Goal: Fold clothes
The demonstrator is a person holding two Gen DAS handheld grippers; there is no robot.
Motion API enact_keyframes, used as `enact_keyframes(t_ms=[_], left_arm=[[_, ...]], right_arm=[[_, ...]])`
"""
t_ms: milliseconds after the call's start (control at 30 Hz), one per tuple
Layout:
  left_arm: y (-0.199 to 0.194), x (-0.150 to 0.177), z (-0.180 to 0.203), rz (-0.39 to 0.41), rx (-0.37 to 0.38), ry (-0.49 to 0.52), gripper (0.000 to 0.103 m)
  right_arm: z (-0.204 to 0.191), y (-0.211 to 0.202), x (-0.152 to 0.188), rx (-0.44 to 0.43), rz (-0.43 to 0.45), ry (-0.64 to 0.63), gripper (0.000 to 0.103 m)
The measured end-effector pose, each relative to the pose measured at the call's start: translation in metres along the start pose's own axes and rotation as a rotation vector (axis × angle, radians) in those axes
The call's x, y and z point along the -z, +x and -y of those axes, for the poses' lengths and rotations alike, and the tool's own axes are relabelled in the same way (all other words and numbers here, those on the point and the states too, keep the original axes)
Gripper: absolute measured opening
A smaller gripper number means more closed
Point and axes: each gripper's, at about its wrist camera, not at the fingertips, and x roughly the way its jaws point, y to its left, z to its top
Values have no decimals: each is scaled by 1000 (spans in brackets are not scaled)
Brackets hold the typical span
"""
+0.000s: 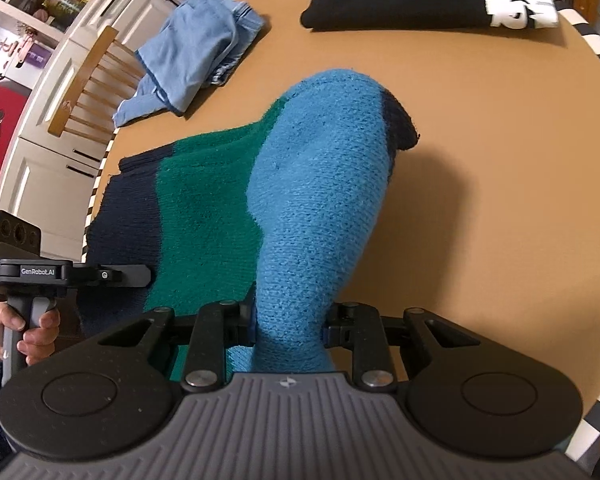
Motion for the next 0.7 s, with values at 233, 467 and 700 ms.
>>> enact_keyframes(t_ms=[233, 467, 700], left_arm=[[2, -44, 82, 21, -59, 105, 35], [44, -151, 190, 67, -112, 176, 35], [133, -258, 228, 80, -206, 188, 35]], right_arm=[[17, -46, -44, -4, 62, 6, 26], [68, -101, -161, -1, 150, 39, 26], [141, -94, -273, 12, 171, 115, 26]])
